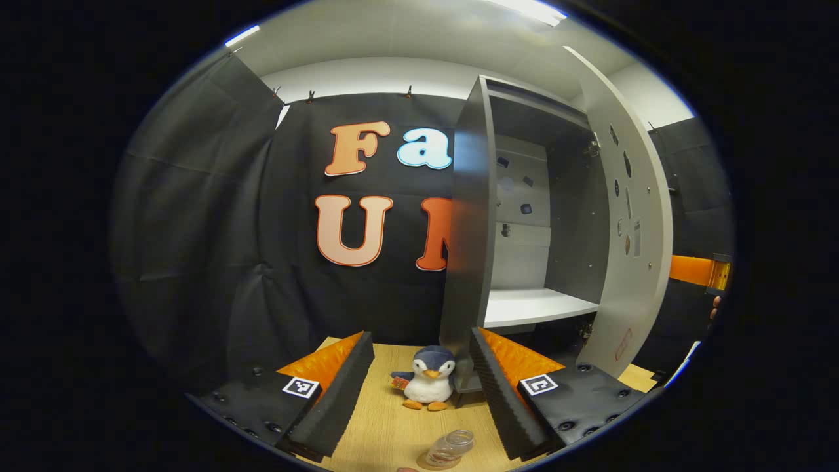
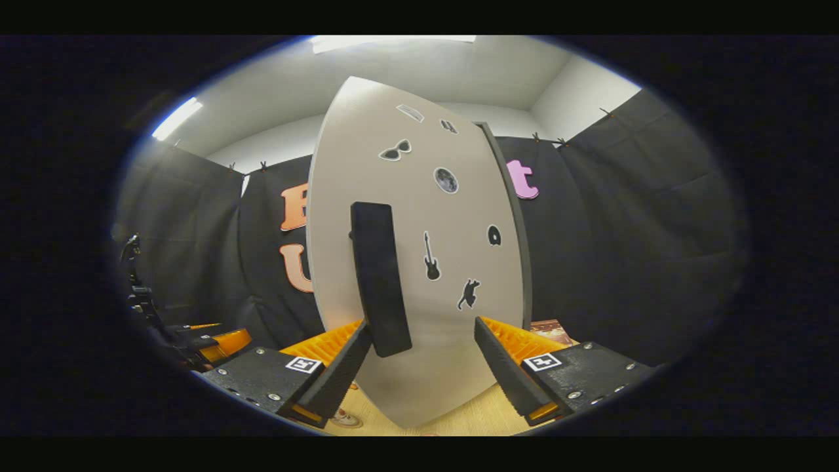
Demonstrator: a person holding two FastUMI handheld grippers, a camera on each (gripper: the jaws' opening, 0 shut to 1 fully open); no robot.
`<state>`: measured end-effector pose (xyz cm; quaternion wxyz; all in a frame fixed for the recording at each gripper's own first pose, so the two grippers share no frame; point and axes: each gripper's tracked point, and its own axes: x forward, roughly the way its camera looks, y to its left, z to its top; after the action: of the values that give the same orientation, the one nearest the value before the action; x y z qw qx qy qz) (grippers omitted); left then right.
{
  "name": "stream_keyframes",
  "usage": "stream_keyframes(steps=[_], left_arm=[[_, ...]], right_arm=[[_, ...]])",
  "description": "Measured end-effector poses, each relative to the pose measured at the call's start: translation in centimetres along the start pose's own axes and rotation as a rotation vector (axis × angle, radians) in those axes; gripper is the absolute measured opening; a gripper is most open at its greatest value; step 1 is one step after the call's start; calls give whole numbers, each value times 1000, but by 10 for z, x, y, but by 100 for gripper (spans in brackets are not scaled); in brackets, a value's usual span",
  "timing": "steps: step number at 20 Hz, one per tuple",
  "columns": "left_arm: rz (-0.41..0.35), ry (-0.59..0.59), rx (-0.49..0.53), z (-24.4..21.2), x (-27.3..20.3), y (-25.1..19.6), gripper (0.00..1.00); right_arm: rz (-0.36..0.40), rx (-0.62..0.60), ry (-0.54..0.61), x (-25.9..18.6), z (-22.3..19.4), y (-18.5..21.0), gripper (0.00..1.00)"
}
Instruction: Open the cabinet door with the right hand, grasp the bottle in the cabinet with the left hand and place it on the coaster, then close the cabinet door with the right hand.
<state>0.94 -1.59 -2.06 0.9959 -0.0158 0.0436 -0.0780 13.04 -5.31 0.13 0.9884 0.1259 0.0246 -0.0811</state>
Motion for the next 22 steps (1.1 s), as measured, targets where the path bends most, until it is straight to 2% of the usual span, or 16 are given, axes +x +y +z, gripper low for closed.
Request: stream_keyframes(steps=[2,3,4,5,7,8,10,21,22], left_arm=[[9,5,0,-2,6,12,96],[15,8,1,-4,9,18,96],[21,9,2,-5,11,24,96],[27,11,2,-7,13,30,96],[35,13,5,-9,18,41,96],[37,15,6,-9,21,46,96],[37,18,3,-11,28,54,96],[-34,10,20,-12,64,67,96],[-46,14,20,-14,66,66,96]], right_arm=[[13,3,9,13,-3,11,100],[18,3,13,18,-4,14,96],[22,0,14,22,-4,17,100],[22,-7,18,26,-6,20,96],[25,-24,24,37,-9,25,96],[27,-27,28,42,-11,28,100],[31,-18,28,50,-12,31,96],[31,29,51,78,-18,49,96],[29,40,52,79,-18,50,100]])
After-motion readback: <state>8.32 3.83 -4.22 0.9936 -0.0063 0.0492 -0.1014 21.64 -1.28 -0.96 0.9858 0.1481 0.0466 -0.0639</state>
